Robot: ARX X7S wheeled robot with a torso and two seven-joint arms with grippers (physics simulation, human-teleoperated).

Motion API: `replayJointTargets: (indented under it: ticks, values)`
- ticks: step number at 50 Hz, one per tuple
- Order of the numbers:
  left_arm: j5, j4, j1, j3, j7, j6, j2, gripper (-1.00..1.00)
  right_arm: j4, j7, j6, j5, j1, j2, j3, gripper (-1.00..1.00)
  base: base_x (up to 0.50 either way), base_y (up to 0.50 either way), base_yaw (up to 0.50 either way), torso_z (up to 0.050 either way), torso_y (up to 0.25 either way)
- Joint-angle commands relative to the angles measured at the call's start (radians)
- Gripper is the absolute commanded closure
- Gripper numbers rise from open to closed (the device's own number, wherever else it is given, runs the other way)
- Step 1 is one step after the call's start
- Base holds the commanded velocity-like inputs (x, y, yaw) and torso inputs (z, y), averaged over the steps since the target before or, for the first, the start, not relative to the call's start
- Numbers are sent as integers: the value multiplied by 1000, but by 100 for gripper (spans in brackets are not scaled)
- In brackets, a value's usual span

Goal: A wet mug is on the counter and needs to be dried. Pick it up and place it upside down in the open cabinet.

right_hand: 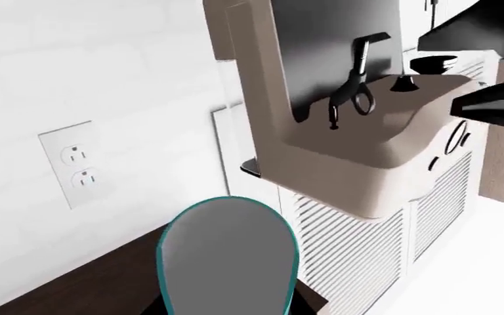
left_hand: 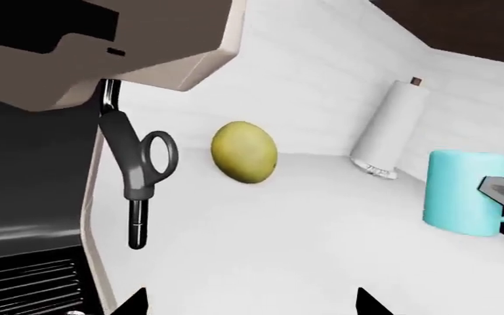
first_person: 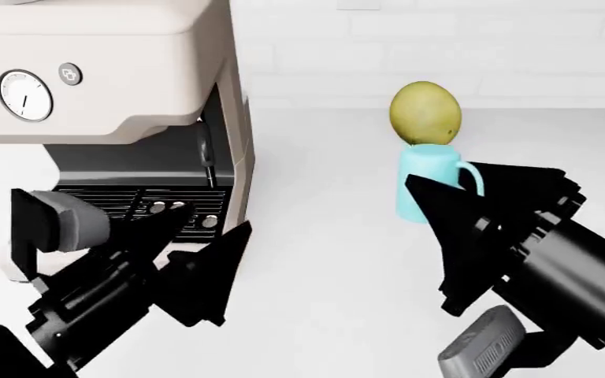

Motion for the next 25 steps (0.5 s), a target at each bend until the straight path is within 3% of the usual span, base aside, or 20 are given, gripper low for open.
replayJointTargets:
  ticks: [1,11,25]
  values:
    - [-162,-86,-108,21,31,-19,-27,-100,-17,13,8,-95,-45,28,1,100,0,0,0,0,0]
    - [-204,-140,-166,73,85,-36,-21,-100,-44,30,4,-125,-44,39,19,100,0,0,0,0,0]
    - [-168,-127,-119,136,185,-100,-27,-100,-33,41,25,-89,-35,-13,70,100,0,0,0,0,0]
